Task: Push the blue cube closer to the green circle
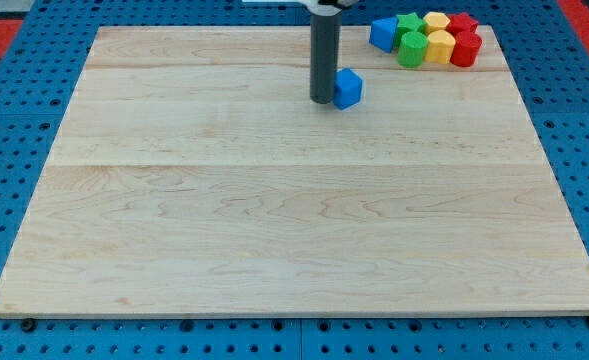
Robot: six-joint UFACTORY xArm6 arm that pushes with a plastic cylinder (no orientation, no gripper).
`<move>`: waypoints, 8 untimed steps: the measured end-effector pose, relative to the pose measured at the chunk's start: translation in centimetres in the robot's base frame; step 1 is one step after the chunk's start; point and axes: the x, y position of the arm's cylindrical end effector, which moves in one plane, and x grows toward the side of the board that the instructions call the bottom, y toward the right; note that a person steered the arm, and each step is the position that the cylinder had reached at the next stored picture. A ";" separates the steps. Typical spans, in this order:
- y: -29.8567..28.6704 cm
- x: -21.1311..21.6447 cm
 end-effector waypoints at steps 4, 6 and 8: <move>6.4 0.4; 8.9 0.4; 8.9 -1.8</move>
